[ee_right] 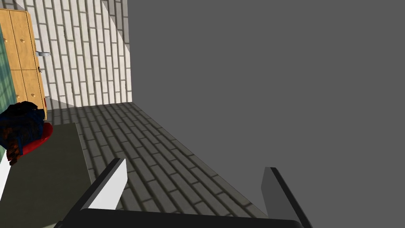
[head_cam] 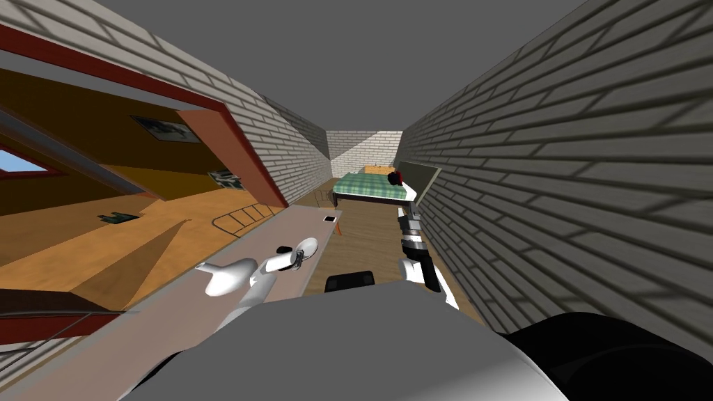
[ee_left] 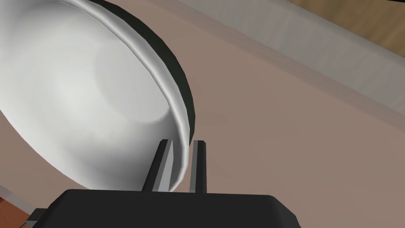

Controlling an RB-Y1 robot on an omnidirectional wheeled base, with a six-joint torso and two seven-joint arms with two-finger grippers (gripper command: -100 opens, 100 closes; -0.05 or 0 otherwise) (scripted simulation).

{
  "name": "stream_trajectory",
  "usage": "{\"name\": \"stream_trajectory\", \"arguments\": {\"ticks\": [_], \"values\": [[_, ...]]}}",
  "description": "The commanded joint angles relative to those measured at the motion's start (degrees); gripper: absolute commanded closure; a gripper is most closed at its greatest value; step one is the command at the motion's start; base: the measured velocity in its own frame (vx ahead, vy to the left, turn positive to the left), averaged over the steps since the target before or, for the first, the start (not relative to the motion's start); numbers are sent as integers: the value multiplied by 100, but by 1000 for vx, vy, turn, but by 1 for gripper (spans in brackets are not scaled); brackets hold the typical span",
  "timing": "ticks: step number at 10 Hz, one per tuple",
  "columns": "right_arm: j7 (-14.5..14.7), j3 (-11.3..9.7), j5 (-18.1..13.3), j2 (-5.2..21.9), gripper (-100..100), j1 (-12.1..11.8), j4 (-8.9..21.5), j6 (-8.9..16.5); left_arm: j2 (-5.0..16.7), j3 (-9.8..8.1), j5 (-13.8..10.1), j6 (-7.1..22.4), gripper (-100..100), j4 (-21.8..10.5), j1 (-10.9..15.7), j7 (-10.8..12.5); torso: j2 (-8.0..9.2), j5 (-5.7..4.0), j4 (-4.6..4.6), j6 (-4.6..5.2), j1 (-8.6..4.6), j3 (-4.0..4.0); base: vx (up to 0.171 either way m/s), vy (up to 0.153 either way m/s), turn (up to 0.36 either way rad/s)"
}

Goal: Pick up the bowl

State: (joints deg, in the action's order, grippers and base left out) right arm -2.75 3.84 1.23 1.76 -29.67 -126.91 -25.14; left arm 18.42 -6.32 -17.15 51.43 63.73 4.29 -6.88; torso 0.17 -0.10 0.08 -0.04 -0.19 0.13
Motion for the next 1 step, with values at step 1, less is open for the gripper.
{"name": "stream_trajectory", "arguments": {"ticks": [1], "values": [[0, 0, 0, 0, 0, 0, 0, 0, 0, 0, 0, 0, 0, 0, 0, 0, 0, 0, 0, 0, 0, 0, 0, 0, 0]]}}
